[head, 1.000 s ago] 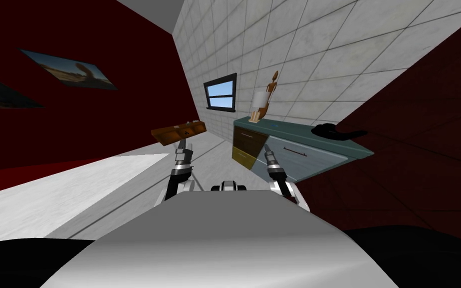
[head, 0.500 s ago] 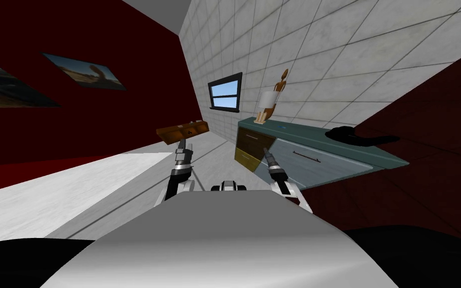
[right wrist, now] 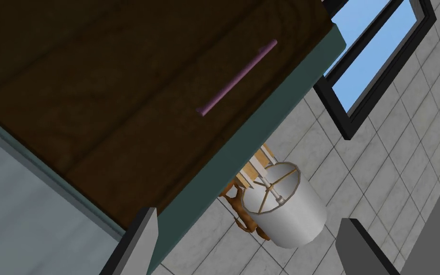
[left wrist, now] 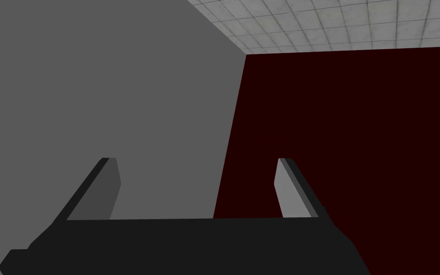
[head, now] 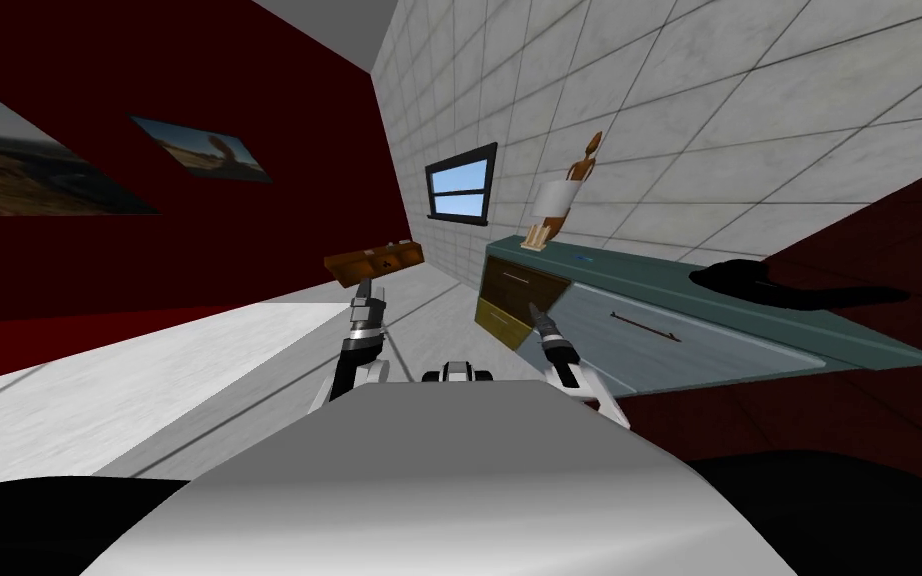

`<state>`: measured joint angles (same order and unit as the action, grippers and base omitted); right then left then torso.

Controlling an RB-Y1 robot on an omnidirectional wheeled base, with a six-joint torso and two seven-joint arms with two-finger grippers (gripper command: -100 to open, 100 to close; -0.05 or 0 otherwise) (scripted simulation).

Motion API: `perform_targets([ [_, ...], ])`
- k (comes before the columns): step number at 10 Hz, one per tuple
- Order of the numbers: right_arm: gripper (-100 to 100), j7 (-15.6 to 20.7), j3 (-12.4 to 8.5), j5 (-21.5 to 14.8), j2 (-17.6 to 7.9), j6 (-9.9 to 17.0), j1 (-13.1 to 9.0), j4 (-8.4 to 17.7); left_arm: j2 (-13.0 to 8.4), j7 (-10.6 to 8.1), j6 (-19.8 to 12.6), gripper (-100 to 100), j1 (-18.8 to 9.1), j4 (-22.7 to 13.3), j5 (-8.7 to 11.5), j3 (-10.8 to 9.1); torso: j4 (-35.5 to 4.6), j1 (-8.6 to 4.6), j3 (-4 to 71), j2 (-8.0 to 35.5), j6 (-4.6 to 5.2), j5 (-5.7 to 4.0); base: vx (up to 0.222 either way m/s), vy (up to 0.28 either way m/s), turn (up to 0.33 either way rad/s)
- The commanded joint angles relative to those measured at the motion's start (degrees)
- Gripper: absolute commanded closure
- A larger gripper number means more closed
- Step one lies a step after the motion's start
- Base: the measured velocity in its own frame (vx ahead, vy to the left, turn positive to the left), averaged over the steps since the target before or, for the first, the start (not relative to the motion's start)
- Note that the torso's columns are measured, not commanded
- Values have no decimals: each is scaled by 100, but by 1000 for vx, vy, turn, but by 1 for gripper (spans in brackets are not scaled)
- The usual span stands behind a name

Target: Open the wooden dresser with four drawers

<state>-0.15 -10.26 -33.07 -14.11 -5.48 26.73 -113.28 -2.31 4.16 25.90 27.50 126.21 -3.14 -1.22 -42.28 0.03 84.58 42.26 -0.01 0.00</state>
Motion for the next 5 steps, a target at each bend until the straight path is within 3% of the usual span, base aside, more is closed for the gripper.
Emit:
perform_targets([
  [1,-100,84,-55,-437,-87,406,-12,189,0,0,0,0,0,0,0,-1,0,-8,0,3,3,0,86,65,106],
  [2,-100,84,-55,-595,-87,421,-12,189,0,0,0,0,0,0,0,0,0,-5,0,-1,1,-2,75,65,60],
  [5,-100,184,-172,-1107,-204,841,-28,523,0,0,0,0,0,0,0,-1,-2,-5,-4,8,2,0,80,72,98],
])
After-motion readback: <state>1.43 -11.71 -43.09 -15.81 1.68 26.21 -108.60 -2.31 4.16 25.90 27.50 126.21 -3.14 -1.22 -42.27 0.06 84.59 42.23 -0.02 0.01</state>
